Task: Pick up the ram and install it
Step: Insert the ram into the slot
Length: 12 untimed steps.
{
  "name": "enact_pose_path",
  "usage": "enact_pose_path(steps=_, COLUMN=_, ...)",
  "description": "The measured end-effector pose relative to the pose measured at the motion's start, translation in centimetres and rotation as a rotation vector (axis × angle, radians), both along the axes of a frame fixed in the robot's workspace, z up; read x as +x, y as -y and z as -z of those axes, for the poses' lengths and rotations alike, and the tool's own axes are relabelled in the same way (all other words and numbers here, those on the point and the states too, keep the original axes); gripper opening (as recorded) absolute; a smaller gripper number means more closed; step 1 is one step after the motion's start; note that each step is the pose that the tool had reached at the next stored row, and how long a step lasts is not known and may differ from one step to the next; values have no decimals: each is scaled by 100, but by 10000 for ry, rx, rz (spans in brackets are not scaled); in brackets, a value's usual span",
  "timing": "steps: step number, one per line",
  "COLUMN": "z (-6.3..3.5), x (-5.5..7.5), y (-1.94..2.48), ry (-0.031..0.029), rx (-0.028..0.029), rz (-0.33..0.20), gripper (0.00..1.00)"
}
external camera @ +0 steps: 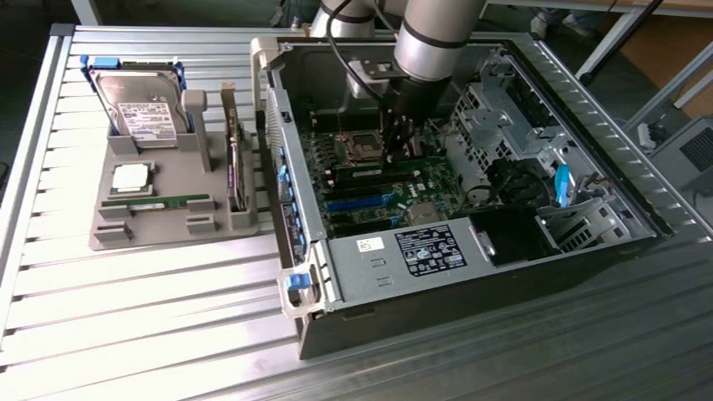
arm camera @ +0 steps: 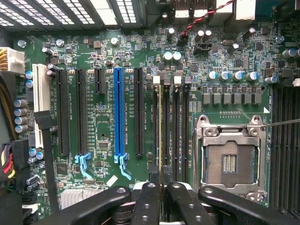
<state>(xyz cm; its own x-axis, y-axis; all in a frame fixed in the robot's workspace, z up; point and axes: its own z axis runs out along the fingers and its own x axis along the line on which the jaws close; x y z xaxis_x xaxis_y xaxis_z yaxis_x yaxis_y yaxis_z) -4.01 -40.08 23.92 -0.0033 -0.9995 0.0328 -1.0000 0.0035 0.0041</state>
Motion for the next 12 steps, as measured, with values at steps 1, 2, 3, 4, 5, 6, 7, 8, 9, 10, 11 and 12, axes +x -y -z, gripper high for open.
enact_pose_path(steps=1, z=6, x=0, y=-1, ry=0, rx=-27, rz=0, gripper=11)
enact_pose_path(steps=2, z=6, x=0, y=0, ry=-1, rx=-30, rz=0, gripper=11)
enact_pose_path(steps=3, z=12, x=0, y=0, ry=0, rx=-28, rz=0, gripper=11)
enact_pose_path(steps=4, z=20, x=0, y=0, ry=-1, rx=-31, rz=0, gripper=11)
enact_pose_path(steps=5, z=26, x=0, y=1, ry=-4, rx=-36, rz=-1, gripper=11)
enact_pose_path(steps=6, z=31, x=-1, y=1, ry=-4, rx=-36, rz=-2, gripper=11)
enact_pose_path(steps=7, z=34, x=0, y=0, ry=-2, rx=-33, rz=-6, gripper=11)
enact_pose_path(steps=8, z=35, x=0, y=0, ry=-1, rx=-31, rz=-10, gripper=11)
enact_pose_path(steps=9, z=35, x=0, y=0, ry=-1, rx=-31, rz=-15, gripper=11)
enact_pose_path(steps=10, z=34, x=0, y=0, ry=0, rx=-30, rz=-29, gripper=11)
enact_pose_path(steps=11, z=26, x=0, y=-1, ry=2, rx=-25, rz=-31, gripper=11)
enact_pose_path(steps=12, z=14, x=1, y=-1, ry=4, rx=-24, rz=-31, gripper=11)
